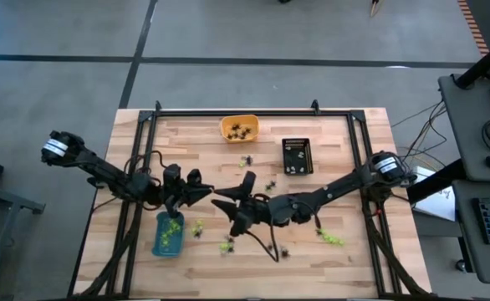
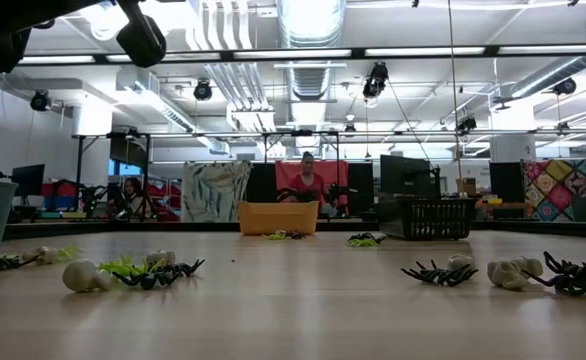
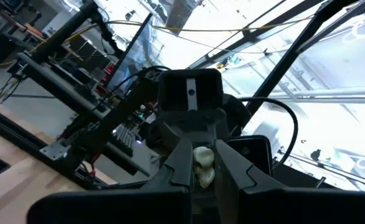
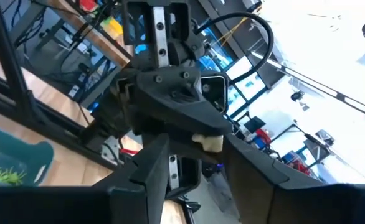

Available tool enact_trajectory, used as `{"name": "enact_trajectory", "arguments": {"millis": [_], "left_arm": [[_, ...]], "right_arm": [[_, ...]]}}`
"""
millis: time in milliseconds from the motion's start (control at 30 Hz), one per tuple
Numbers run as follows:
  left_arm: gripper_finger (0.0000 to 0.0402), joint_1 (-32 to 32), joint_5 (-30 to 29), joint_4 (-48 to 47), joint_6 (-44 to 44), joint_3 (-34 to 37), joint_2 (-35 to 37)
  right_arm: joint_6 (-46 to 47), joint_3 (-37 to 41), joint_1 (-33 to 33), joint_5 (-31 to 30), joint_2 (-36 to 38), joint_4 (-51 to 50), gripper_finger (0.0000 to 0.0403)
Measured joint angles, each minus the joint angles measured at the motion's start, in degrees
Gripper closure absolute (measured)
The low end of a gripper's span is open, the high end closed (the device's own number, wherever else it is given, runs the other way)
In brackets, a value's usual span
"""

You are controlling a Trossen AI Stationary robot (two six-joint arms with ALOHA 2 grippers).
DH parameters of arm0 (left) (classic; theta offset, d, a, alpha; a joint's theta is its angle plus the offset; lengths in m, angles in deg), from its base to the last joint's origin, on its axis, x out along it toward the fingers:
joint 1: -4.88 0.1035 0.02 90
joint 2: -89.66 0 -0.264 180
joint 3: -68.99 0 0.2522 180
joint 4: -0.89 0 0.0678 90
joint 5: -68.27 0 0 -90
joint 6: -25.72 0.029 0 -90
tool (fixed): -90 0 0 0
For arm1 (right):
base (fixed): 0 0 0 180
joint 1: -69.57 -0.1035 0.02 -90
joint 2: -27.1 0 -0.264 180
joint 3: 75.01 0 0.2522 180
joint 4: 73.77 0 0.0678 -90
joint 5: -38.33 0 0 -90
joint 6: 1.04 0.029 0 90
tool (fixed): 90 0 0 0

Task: Sort Halloween decoration
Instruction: Put the white skull toy into the black bin

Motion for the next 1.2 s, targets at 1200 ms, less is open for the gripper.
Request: {"name": "enact_trajectory", "arguments": {"millis": [1200], "left_arm": [[0.0393, 19.26, 5.33, -34.7, 19.0, -18.97, -13.15]], "right_arm": [[61.52, -0.53, -2.86, -15.74, 22.54, -80.0, 0.0259]]}}
